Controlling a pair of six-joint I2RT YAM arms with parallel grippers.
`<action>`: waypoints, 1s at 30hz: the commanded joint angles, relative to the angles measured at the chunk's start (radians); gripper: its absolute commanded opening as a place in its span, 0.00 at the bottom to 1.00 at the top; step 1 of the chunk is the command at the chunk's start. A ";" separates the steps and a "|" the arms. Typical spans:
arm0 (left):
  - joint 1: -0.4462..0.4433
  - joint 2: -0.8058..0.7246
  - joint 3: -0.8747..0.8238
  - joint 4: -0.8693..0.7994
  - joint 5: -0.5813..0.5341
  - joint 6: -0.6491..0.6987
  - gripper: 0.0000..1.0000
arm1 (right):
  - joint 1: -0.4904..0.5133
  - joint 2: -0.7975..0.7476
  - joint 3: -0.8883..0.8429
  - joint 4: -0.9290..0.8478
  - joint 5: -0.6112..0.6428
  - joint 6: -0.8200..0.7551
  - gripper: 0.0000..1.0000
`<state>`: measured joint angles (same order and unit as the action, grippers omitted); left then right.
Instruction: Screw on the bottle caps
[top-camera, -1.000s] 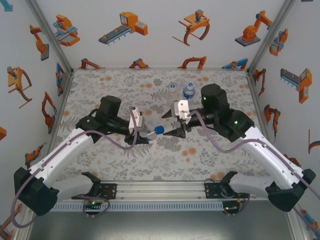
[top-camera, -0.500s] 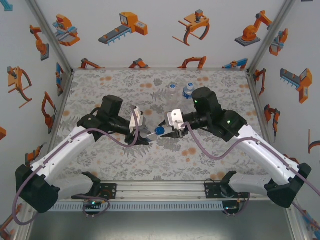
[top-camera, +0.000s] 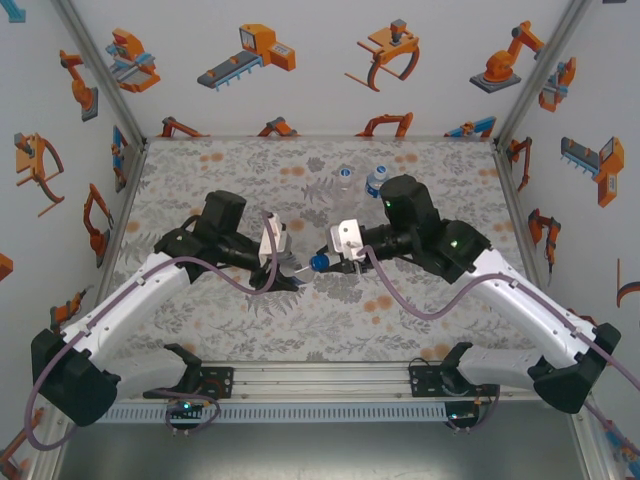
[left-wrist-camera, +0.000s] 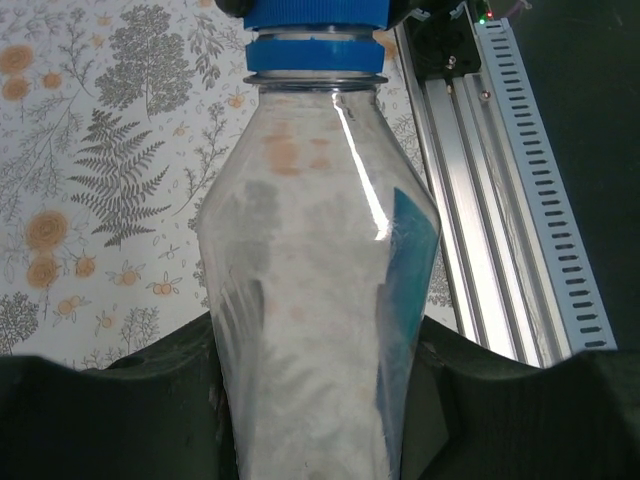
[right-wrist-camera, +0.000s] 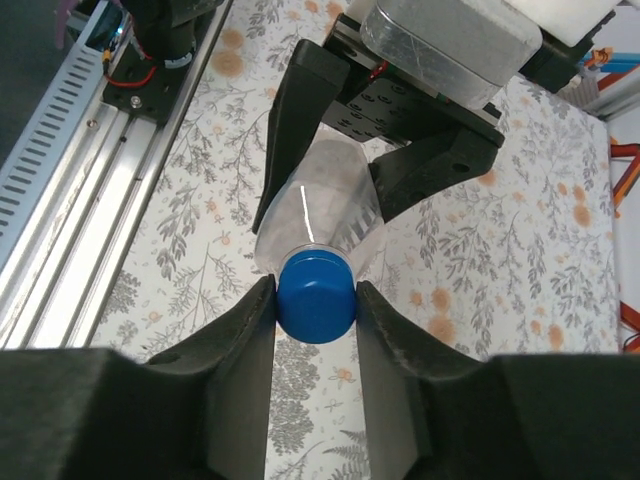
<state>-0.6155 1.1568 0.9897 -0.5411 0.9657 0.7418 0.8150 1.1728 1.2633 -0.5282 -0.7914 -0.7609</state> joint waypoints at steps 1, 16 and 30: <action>-0.006 0.005 0.032 -0.003 0.042 0.025 0.00 | 0.007 0.014 0.001 -0.014 0.008 -0.002 0.32; -0.005 0.001 -0.018 0.209 -0.149 -0.070 0.00 | 0.007 -0.001 -0.190 0.353 0.494 1.531 0.00; -0.005 0.004 -0.034 0.317 -0.268 -0.088 0.00 | -0.022 0.022 -0.353 0.584 0.571 2.225 0.03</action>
<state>-0.6071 1.1706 0.9382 -0.3874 0.6201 0.6567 0.7853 1.1744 0.9161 -0.0307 -0.1738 1.3571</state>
